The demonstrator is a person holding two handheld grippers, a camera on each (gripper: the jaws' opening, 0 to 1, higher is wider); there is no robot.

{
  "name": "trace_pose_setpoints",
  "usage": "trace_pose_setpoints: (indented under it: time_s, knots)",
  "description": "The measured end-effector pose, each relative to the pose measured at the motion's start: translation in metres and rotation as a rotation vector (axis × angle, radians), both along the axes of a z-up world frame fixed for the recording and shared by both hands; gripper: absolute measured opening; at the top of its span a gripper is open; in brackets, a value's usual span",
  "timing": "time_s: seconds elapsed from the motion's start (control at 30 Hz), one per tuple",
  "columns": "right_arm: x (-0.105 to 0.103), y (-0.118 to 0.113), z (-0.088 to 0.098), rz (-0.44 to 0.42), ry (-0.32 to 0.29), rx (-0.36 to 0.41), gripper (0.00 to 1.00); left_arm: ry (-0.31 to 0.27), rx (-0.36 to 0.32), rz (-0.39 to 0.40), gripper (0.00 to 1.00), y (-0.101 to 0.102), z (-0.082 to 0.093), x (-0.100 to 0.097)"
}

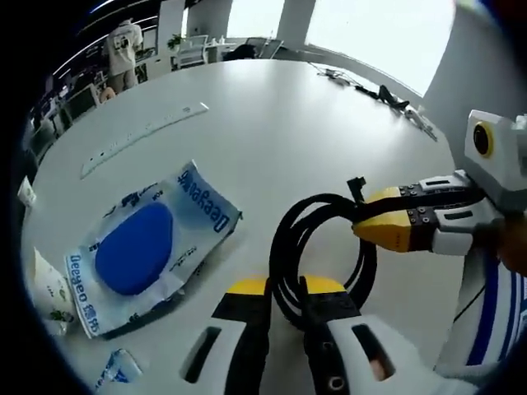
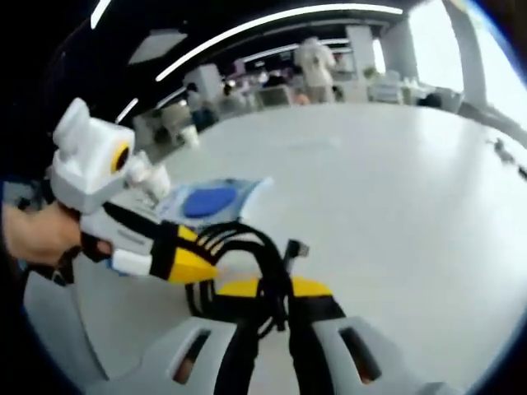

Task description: Arrange the tabletop items into an orderly group along one side of the table until the central work area is clear of visible clutter.

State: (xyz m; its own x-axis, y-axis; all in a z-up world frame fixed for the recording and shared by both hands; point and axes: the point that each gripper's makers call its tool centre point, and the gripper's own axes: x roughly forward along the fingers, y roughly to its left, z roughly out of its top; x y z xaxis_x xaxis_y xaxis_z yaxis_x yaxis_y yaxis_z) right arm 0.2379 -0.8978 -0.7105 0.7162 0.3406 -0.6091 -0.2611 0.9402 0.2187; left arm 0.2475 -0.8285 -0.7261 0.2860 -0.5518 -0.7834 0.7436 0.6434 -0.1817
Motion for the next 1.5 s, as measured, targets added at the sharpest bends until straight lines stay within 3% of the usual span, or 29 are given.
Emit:
trace_pose_setpoints:
  time_s: [0.47, 0.77, 0.93, 1.1, 1.5]
  knots:
    - [0.002, -0.002, -0.011, 0.043, 0.024, -0.046, 0.09, 0.007, -0.048, 0.048, 0.21, -0.009, -0.008, 0.009]
    - [0.002, -0.002, -0.016, 0.075, 0.025, -0.086, 0.11, -0.024, -0.090, 0.056, 0.36, -0.012, -0.005, 0.010]
    - [0.006, 0.000, -0.012, 0.075, 0.005, -0.101, 0.18, -0.045, -0.111, 0.064, 0.47, -0.008, 0.002, 0.013]
    - [0.009, 0.002, -0.009, 0.077, -0.015, -0.135, 0.33, -0.072, -0.130, 0.083, 0.58, -0.006, 0.008, 0.018]
    - [0.011, 0.001, 0.000, 0.046, -0.062, -0.155, 0.38, -0.121, -0.162, 0.092, 0.76, 0.006, 0.019, 0.023]
